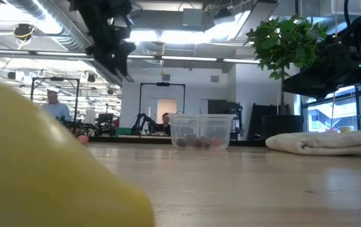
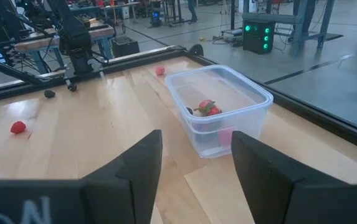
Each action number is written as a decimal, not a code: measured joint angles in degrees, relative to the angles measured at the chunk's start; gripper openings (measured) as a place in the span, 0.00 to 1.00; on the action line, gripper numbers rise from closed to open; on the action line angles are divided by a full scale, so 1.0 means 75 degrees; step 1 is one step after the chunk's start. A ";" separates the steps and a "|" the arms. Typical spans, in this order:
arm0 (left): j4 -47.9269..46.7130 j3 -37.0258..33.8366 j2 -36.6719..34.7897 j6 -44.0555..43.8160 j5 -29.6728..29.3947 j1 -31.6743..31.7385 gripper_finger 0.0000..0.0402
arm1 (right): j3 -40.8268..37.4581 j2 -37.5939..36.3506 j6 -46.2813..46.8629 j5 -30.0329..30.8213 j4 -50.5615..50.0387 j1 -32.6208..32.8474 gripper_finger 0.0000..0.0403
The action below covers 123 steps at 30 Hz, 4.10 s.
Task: Pick and placing Produce into tupperware
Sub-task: Put the peach into the transparent container
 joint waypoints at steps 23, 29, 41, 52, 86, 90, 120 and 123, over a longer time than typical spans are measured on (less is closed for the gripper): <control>-0.1918 -0.0003 0.2688 -0.1025 0.1428 0.1451 0.58 | 0.0001 0.0000 0.0059 0.0003 0.0003 -0.0002 0.48; -0.1947 -0.0003 0.2955 -0.1206 0.1428 0.1451 0.58 | 0.0001 0.0000 0.0059 0.0003 0.0003 -0.0001 0.48; -0.1593 -0.0793 0.3068 -0.1366 0.1425 0.1370 0.58 | 0.0001 0.0000 0.0018 0.0003 0.0000 0.0001 0.48; -0.0399 -0.1530 0.3068 -0.1342 0.1440 0.1376 0.58 | 0.0001 0.0000 0.0146 0.0003 0.0003 0.0001 0.48; -0.0468 -0.1536 0.3062 -0.1136 0.1455 0.1373 0.22 | 0.0001 0.0000 0.0117 0.0003 0.0005 -0.0001 0.48; -0.0465 -0.1536 0.3062 -0.1137 0.1457 0.1373 0.24 | 0.0001 0.0000 0.0117 0.0003 0.0006 -0.0001 0.48; -0.0417 -0.1012 0.3059 -0.0327 0.5321 0.1275 0.20 | 0.0001 -0.0003 0.0120 0.0003 0.0006 -0.0002 0.48; -0.0134 -0.0711 0.3059 0.0038 0.6938 0.1096 0.20 | 0.0001 -0.0002 0.0138 0.0004 0.0008 0.0000 0.48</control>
